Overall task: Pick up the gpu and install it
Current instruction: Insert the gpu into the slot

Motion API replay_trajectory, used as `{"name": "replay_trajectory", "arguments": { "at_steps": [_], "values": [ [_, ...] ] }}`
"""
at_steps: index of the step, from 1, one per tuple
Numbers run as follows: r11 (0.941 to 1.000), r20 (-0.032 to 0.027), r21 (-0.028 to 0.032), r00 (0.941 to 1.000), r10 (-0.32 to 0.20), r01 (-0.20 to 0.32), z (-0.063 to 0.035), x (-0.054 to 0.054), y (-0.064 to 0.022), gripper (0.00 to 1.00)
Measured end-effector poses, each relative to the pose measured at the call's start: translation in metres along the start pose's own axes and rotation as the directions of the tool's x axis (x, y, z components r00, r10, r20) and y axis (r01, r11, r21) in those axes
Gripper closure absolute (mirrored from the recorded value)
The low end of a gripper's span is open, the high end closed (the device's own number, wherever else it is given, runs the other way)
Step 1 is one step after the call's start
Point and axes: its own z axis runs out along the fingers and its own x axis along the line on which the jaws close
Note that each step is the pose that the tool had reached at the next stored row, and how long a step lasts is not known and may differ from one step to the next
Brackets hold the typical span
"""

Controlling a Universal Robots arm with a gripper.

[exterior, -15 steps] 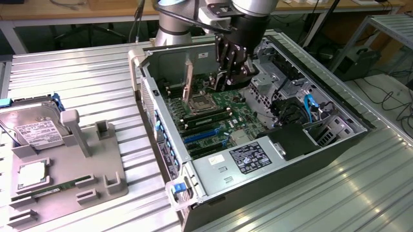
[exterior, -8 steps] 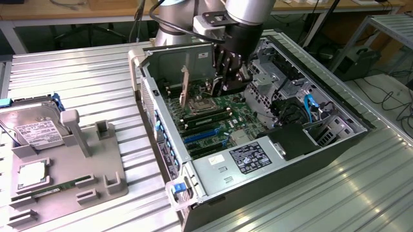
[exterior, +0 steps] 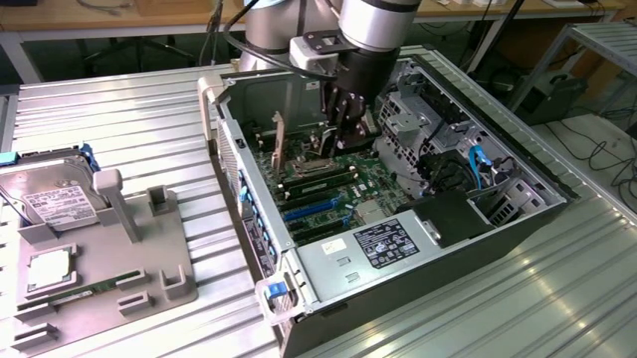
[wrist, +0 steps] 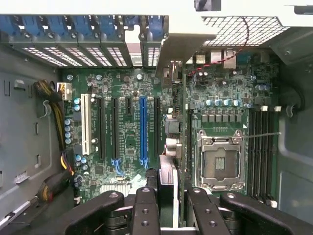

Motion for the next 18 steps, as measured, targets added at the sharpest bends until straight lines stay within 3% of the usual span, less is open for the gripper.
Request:
{"name": "replay_trajectory", "arguments": {
  "at_steps": [5, 18],
  "values": [
    [1.0, 0.0003, 0.0001, 1.0, 0.0, 0.0, 0.0043, 0.014, 0.0019, 0.72],
    [1.0, 0.0015, 0.0001, 1.0, -0.001, 0.001, 0.0255, 0.016, 0.0109, 0.72]
  ]
}}
